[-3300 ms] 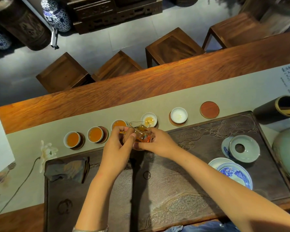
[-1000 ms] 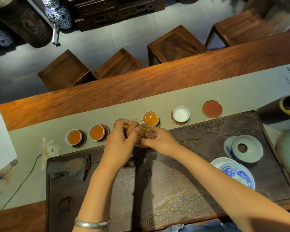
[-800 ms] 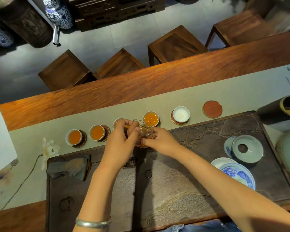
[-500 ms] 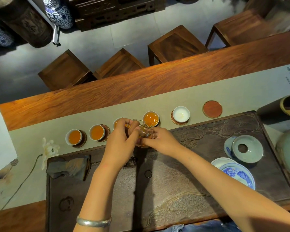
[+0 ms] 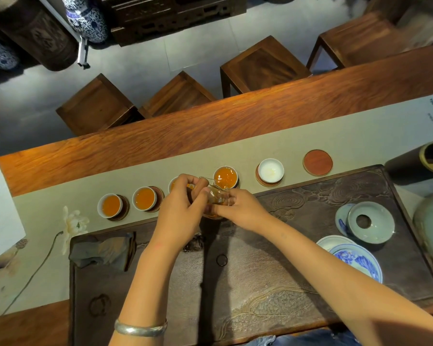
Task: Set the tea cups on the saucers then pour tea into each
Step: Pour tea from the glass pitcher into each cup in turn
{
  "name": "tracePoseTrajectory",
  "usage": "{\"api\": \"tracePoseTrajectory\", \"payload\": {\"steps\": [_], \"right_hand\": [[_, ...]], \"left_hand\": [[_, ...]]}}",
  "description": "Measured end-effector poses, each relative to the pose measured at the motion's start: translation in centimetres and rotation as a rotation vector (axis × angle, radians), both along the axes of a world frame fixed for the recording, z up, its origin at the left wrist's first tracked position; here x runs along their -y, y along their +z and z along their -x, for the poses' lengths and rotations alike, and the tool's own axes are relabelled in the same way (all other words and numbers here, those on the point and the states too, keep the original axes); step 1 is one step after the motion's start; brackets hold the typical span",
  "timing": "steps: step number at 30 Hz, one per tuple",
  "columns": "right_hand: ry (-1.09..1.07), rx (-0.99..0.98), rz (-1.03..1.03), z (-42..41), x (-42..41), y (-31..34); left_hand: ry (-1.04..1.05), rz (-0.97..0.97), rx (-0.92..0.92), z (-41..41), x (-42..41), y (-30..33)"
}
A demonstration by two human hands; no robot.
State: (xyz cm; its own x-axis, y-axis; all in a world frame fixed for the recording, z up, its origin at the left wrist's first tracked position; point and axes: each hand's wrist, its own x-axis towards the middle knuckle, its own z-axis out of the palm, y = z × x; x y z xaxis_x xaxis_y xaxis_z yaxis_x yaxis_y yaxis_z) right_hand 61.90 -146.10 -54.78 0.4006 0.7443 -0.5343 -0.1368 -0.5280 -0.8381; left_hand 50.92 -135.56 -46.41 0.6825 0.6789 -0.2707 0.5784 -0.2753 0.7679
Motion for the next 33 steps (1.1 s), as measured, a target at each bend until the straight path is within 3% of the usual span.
{"api": "tracePoseTrajectory", "payload": {"steps": [7, 24, 33], "right_hand": [[-0.006, -0.038, -0.027, 0.0, 0.1, -0.3], [0.056, 0.133, -0.102, -0.7, 2.8, 0.8], [-0.077, 0.101, -0.1, -2.1, 5.2, 1.0]], "left_hand": [[-0.005, 0.013, 0.008, 0.5, 0.2, 0.0], [-0.122, 0.027, 0.026, 2.3, 3.3, 0.4], [-0.162, 0.055, 0.05, -0.5, 4.5, 1.0]]}}
